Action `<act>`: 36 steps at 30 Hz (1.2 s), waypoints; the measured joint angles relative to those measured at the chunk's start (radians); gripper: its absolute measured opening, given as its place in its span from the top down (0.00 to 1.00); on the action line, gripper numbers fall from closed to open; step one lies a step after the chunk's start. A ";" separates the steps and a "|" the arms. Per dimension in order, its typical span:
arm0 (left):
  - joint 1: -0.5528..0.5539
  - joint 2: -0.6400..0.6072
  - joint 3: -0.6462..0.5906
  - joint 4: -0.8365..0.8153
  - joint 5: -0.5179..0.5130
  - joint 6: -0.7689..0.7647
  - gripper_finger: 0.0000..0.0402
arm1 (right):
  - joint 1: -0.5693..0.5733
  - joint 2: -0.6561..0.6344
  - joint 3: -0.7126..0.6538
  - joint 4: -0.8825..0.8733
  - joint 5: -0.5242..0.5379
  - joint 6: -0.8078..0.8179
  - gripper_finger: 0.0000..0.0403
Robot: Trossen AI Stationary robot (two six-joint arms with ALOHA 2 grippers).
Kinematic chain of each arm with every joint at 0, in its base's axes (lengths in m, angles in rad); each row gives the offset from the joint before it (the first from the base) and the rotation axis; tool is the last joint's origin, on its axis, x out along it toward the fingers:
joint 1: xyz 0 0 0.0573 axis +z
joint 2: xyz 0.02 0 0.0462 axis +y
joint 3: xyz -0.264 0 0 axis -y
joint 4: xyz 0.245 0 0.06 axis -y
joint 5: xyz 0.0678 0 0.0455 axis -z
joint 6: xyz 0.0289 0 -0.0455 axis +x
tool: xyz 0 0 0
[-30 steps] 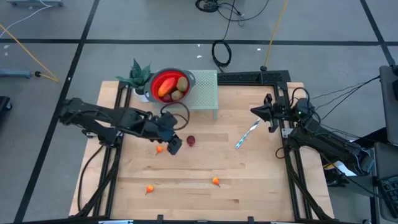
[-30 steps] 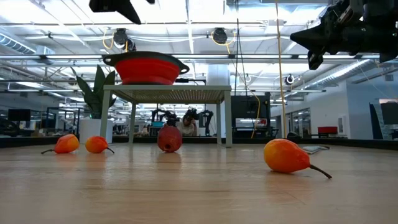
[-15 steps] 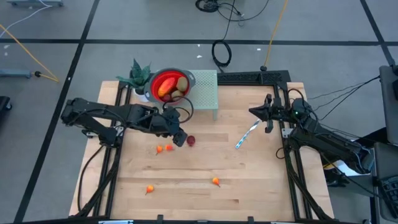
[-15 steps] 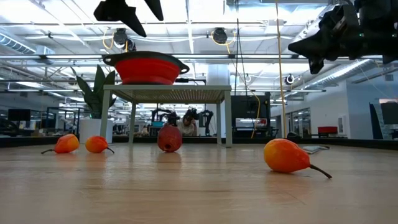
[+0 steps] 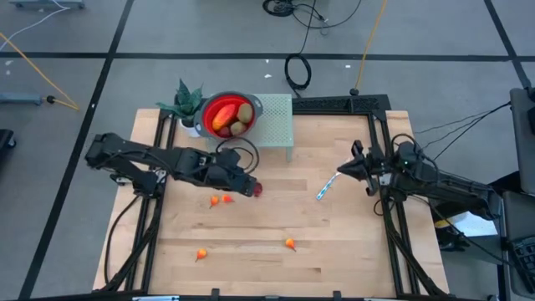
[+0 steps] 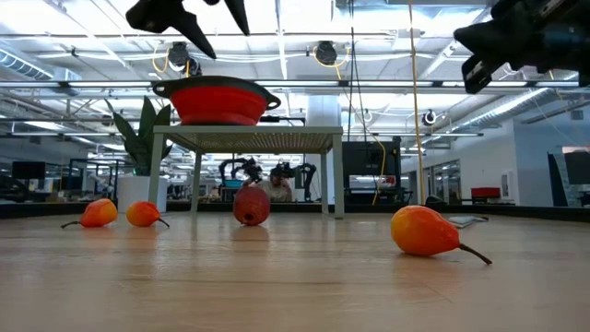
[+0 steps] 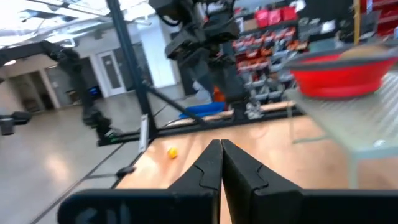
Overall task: Pick & Place Fruit
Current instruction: Put the pomegranate into the red strainer bowl on the shelf
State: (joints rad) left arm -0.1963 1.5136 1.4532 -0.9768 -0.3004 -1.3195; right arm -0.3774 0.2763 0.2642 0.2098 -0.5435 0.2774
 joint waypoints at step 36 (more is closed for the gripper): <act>0.036 0.335 -0.002 0.092 0.016 -0.445 0.39 | 0.124 -0.093 0.101 -0.620 0.282 -0.166 1.00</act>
State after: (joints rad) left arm -0.1601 1.8482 1.4513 -0.8848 -0.2841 -1.7646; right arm -0.2531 0.1837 0.3653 -0.4097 -0.2615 0.1112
